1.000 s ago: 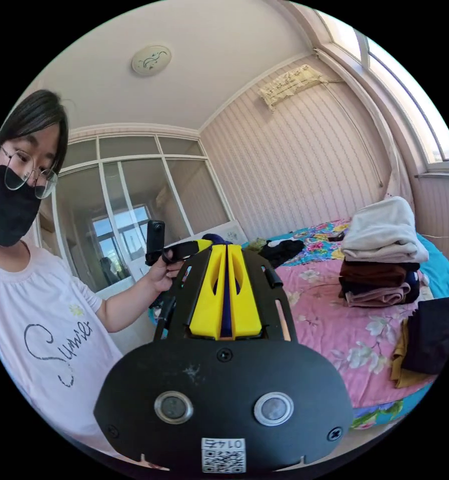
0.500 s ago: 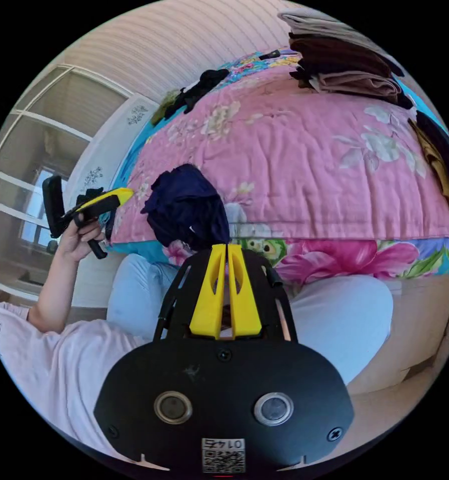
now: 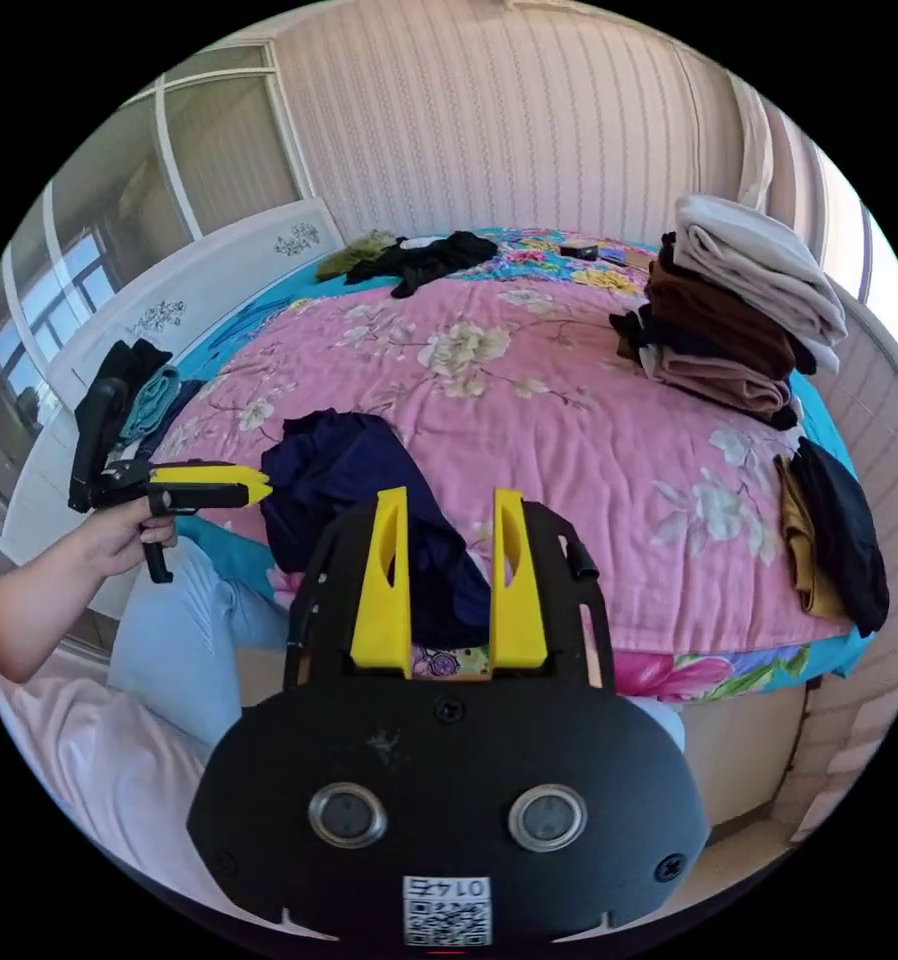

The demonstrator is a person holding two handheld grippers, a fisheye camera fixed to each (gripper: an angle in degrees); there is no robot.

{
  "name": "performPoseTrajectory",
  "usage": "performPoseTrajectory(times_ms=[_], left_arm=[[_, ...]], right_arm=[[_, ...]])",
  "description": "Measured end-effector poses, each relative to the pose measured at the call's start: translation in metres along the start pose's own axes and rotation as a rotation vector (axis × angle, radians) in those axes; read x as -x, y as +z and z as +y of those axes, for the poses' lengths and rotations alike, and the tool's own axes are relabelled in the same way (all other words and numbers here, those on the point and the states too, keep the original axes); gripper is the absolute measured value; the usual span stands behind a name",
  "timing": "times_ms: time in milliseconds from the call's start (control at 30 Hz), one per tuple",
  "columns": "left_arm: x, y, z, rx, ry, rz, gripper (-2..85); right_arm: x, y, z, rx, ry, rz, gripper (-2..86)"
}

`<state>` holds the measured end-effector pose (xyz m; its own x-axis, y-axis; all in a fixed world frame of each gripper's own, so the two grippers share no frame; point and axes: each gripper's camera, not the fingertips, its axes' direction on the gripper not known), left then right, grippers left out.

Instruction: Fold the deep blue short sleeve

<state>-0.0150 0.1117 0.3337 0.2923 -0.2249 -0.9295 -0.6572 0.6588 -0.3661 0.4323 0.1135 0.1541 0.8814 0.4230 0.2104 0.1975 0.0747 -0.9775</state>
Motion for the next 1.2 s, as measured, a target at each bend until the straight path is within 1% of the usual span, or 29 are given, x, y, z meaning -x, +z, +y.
performPoseTrajectory(times_ms=[67, 167, 233, 267, 300, 333, 400, 500, 667, 800, 900, 1000, 1067, 1133, 1167, 1200], left_arm=[[0.002, 0.006, -0.007, 0.022, 0.011, -0.001, 7.9], [0.012, 0.019, -0.009, 0.132, -0.005, -0.067, 5.6], [0.021, 0.01, -0.003, 0.112, -0.024, -0.022, 2.5], [0.028, -0.002, 0.001, 0.086, -0.046, 0.016, 1.0], [0.035, -0.017, 0.006, 0.059, -0.057, 0.051, 0.2], [0.038, -0.025, 0.009, 0.045, -0.058, 0.058, 0.0], [0.048, -0.061, 0.024, -0.013, -0.04, 0.041, -0.6], [0.068, -0.111, 0.05, -0.104, -0.067, 0.078, -0.8], [0.101, -0.195, 0.098, -0.281, -0.158, 0.119, -0.9], [0.12, -0.258, 0.132, -0.413, -0.194, 0.061, -1.0], [0.129, -0.291, 0.14, -0.461, -0.187, -0.015, -1.0], [0.134, -0.314, 0.135, -0.505, -0.157, -0.029, -1.0], [0.132, -0.319, 0.124, -0.527, -0.086, 0.004, -0.9], [0.129, -0.314, 0.108, -0.5, -0.019, 0.058, -0.9], [0.125, -0.306, 0.093, -0.456, 0.023, 0.098, -0.8], [0.118, -0.293, 0.077, -0.406, 0.054, 0.14, -0.7]], right_arm=[[0.022, 0.021, -0.017, 0.05, -0.074, -0.03, 12.9], [0.049, 0.056, -0.038, 0.114, -0.143, -0.047, 12.5], [0.055, 0.081, -0.046, 0.216, -0.182, -0.065, 9.5], [0.052, 0.094, -0.05, 0.299, -0.191, -0.095, 5.9], [0.041, 0.097, -0.055, 0.325, -0.134, -0.132, 2.9], [0.032, 0.093, -0.058, 0.31, -0.079, -0.16, 1.4], [-0.008, 0.064, -0.061, 0.136, 0.158, -0.258, 0.2], [-0.046, 0.032, -0.06, 0.023, 0.279, -0.289, -0.3], [-0.081, -0.012, -0.051, -0.062, 0.334, -0.348, -0.3], [-0.096, -0.036, -0.04, -0.104, 0.379, -0.342, -0.1], [-0.101, -0.051, -0.041, -0.144, 0.376, -0.328, 0.3], [-0.106, -0.066, -0.044, -0.182, 0.377, -0.287, 0.9], [-0.11, -0.069, -0.046, -0.171, 0.39, -0.246, 1.7], [-0.104, -0.069, -0.05, -0.122, 0.335, -0.146, 3.0], [-0.091, -0.069, -0.054, -0.111, 0.262, -0.077, 4.1], [-0.076, -0.067, -0.057, -0.121, 0.189, -0.05, 5.2]])
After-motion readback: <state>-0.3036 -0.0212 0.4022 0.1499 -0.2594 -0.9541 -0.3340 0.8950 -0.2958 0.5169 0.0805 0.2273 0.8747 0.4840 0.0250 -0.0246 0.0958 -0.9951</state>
